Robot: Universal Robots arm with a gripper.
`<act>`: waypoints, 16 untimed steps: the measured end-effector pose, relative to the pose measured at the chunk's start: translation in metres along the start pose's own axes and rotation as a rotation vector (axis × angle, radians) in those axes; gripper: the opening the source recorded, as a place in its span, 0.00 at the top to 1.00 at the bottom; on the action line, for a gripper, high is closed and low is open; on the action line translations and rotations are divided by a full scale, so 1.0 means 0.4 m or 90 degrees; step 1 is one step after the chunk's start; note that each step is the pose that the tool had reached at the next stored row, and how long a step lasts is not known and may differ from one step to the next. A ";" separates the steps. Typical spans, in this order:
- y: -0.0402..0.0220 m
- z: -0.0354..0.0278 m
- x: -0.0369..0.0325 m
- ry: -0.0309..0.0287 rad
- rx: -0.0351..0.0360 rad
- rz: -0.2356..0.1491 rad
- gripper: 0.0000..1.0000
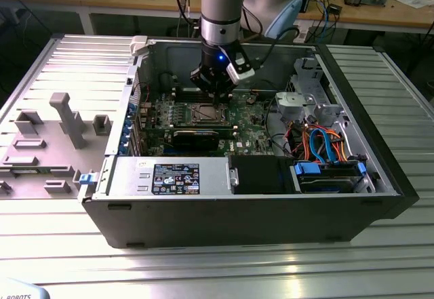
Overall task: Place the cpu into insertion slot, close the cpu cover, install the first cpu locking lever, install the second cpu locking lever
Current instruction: 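Install the second cpu locking lever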
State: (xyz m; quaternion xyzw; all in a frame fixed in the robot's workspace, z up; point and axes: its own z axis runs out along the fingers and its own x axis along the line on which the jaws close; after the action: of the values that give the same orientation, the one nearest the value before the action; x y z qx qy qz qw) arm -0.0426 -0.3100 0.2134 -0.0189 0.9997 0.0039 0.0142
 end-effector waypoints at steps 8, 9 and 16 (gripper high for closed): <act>-0.004 -0.004 0.000 0.0000 -0.0002 0.000 0.89; -0.004 -0.004 0.000 -0.0001 -0.0003 0.000 0.89; -0.013 -0.008 0.000 -0.0001 -0.0018 0.000 0.89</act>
State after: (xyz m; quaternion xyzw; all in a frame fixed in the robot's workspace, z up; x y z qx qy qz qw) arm -0.0425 -0.3154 0.2166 -0.0188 0.9997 0.0053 0.0143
